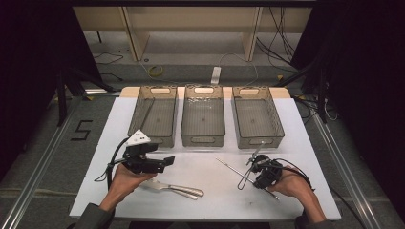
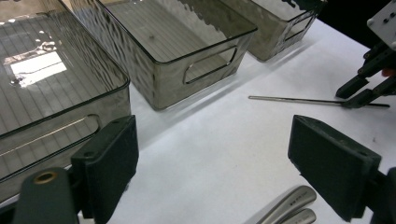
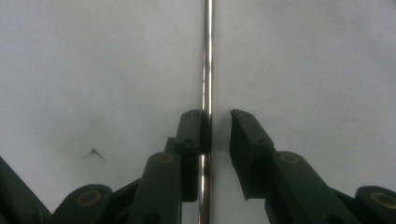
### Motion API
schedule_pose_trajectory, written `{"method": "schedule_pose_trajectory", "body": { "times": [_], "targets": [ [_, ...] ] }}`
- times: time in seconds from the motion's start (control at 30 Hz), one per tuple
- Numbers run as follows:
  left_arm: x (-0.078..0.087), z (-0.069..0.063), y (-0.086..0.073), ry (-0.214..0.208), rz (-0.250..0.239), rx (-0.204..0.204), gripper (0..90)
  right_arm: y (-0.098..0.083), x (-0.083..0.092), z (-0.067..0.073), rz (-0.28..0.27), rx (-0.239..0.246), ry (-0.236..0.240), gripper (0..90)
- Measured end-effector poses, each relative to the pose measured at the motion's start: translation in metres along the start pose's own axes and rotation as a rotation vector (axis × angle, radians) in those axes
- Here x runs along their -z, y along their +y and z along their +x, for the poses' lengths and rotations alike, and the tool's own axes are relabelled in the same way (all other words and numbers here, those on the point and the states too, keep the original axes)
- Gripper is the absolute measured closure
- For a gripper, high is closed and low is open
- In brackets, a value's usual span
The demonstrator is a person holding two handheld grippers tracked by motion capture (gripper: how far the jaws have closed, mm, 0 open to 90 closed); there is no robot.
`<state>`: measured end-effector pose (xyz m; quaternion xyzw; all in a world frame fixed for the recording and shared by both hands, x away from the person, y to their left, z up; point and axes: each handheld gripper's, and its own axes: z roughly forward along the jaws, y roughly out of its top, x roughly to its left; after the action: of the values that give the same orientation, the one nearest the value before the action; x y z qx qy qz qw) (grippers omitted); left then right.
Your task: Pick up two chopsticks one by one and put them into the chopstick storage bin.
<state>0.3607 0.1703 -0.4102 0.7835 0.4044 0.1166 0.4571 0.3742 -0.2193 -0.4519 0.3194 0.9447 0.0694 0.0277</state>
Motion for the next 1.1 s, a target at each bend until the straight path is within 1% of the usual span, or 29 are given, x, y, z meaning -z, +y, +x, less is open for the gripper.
{"method": "schedule_pose_trajectory", "body": {
  "times": [0.07,0.17,0.27,0.47,0.5,0.57,0.63,0.7,0.83,0.87,0.9,0.97,1.0,1.07,1.1],
  "targets": [
    [0.001,0.000,-0.002,0.001,-0.002,0.006,15.9,0.000,0.000,0.000,-0.003,0.001,-0.001,75.9],
    [0.003,-0.002,-0.003,0.003,-0.002,-0.001,15.8,0.000,-0.001,0.000,-0.002,0.008,0.001,78.8],
    [0.003,-0.001,-0.004,0.005,-0.004,-0.003,15.9,0.002,-0.001,0.001,0.013,0.016,0.003,83.4],
    [0.002,-0.004,-0.004,0.003,-0.003,-0.012,15.9,0.006,-0.002,-0.001,0.031,0.034,0.019,85.5],
    [0.002,-0.004,-0.004,0.003,-0.002,-0.017,15.9,0.006,-0.002,0.000,0.033,0.043,0.013,85.7],
    [0.001,-0.005,-0.004,0.000,0.005,-0.024,15.9,0.006,-0.001,0.001,0.042,0.087,0.000,85.8],
    [0.000,-0.006,-0.004,0.001,0.004,-0.032,15.9,0.006,0.000,0.003,0.045,0.106,0.007,86.0],
    [-0.001,-0.007,-0.003,-0.004,0.011,-0.039,15.9,0.006,0.002,0.004,0.031,0.131,0.011,86.0],
    [-0.003,-0.010,-0.003,-0.010,0.018,-0.053,16.0,0.008,0.009,0.008,0.006,0.142,-0.017,86.2],
    [-0.004,-0.011,-0.003,-0.013,0.019,-0.054,16.0,0.008,0.011,0.010,-0.005,0.144,-0.019,86.2],
    [-0.005,-0.012,-0.003,-0.017,0.024,-0.059,16.0,0.009,0.014,0.012,-0.019,0.157,-0.019,86.2],
    [-0.007,-0.015,-0.003,-0.023,0.025,-0.068,16.0,0.011,0.020,0.014,-0.048,0.154,-0.028,86.2],
    [-0.008,-0.017,-0.003,-0.027,0.026,-0.069,16.0,0.012,0.023,0.015,-0.051,0.163,-0.026,86.2],
    [-0.009,-0.019,-0.002,-0.031,0.036,-0.086,16.0,0.015,0.028,0.018,-0.073,0.172,-0.033,86.2],
    [-0.010,-0.020,-0.002,-0.033,0.046,-0.100,16.0,0.017,0.030,0.019,-0.071,0.189,-0.035,86.2]
  ]
}}
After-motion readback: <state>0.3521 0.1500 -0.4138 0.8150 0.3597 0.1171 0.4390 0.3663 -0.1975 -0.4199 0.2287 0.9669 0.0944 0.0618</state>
